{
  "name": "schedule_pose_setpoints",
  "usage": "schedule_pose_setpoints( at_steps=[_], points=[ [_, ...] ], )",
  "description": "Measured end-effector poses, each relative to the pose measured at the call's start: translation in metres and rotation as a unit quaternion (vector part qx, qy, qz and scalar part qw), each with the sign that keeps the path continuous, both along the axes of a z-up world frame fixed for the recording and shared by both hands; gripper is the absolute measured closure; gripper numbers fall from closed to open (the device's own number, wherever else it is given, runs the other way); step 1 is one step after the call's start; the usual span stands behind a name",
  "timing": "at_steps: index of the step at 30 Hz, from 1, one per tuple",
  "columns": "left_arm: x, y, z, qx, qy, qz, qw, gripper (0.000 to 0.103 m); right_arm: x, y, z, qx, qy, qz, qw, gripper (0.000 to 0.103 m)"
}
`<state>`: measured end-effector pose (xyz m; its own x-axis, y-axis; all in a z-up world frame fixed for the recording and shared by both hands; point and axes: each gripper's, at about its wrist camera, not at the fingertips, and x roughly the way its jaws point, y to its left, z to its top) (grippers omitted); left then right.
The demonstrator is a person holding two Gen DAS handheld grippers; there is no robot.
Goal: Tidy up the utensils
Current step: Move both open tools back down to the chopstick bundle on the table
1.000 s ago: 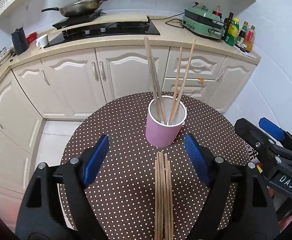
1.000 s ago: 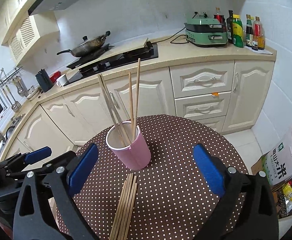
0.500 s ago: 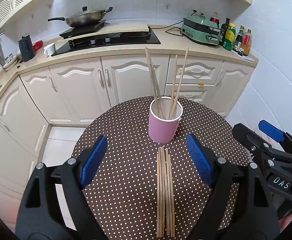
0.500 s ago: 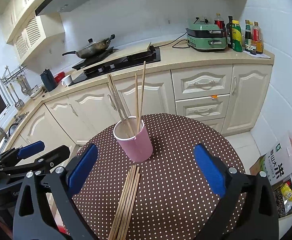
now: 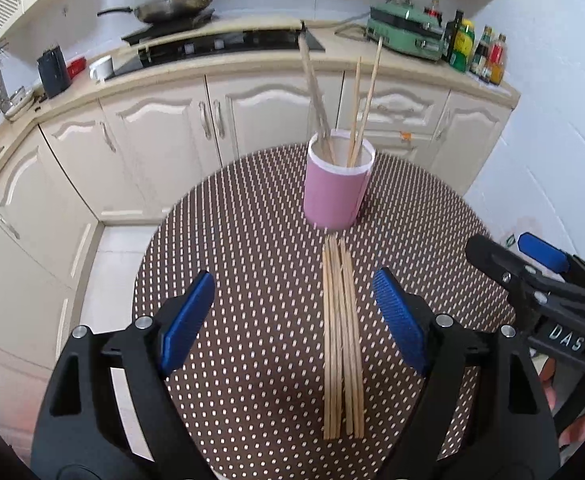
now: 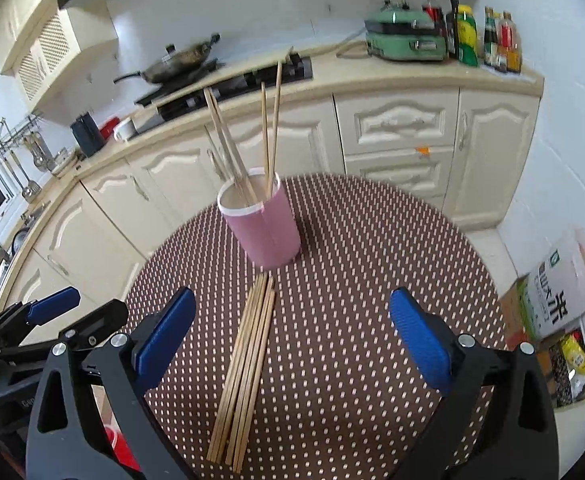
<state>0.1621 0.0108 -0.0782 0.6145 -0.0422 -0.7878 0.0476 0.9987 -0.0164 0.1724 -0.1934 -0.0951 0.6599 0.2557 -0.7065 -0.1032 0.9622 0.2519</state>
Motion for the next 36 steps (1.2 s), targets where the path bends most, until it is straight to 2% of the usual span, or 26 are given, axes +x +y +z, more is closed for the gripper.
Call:
schedule_pose_setpoints(
  at_steps=[9, 21, 36],
  points=[
    [-0.002, 0.009, -0.047, 0.004, 0.06, -0.002, 0.9982, 0.022, 0.006, 0.01, -0.047, -0.013, 0.086, 0.001, 0.996, 0.009],
    [0.009, 0.023, -0.098, -0.003, 0.132, 0.009, 0.9912, 0.022, 0.02, 0.031, -0.107, -0.061, 0.192, 0.018, 0.979, 0.009],
    [0.031, 0.034, -0.121, -0.006, 0.173, 0.011, 0.9848, 0.022, 0.047, 0.063, -0.138, -0.113, 0.239, 0.035, 0.964, 0.009]
  ],
)
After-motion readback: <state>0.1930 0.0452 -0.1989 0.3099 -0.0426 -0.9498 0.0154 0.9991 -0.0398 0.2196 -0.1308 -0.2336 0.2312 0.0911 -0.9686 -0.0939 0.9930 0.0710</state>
